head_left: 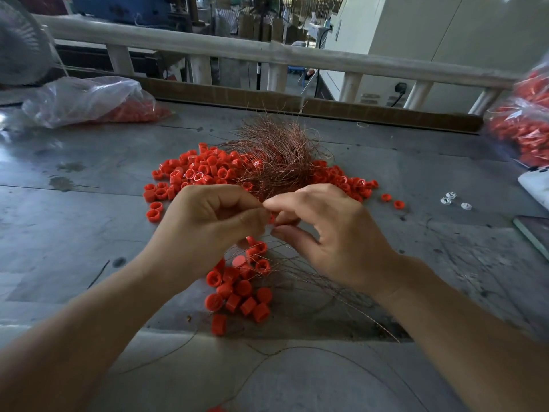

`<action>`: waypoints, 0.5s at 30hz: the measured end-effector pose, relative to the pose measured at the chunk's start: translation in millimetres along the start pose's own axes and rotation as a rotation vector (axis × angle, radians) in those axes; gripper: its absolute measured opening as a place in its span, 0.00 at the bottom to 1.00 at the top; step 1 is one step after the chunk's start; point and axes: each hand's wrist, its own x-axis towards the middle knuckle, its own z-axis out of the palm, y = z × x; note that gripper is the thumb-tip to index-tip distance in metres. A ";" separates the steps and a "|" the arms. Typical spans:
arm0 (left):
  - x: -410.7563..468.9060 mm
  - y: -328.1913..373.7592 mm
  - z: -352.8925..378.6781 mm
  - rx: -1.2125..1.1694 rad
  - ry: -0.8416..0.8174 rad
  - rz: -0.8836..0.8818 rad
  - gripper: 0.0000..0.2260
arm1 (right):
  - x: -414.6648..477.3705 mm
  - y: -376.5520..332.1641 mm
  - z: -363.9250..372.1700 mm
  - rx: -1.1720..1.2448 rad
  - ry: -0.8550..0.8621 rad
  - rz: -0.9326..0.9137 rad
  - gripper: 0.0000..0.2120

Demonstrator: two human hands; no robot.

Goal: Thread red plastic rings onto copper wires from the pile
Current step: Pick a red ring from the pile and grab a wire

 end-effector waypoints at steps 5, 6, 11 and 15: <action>-0.4 1.4 -2.0 -0.096 0.005 0.007 0.11 | 0.8 6.5 -5.8 -0.049 0.084 0.060 0.04; -0.9 1.7 -1.1 -0.111 0.003 0.015 0.12 | 1.5 6.2 -7.3 -0.061 0.107 0.071 0.05; -1.1 1.8 0.7 -0.150 0.007 0.051 0.12 | 2.9 2.4 -17.1 -0.053 0.177 0.126 0.03; -1.4 3.4 1.0 -0.192 0.014 0.046 0.14 | 2.7 -0.4 -16.3 -0.030 0.155 0.134 0.02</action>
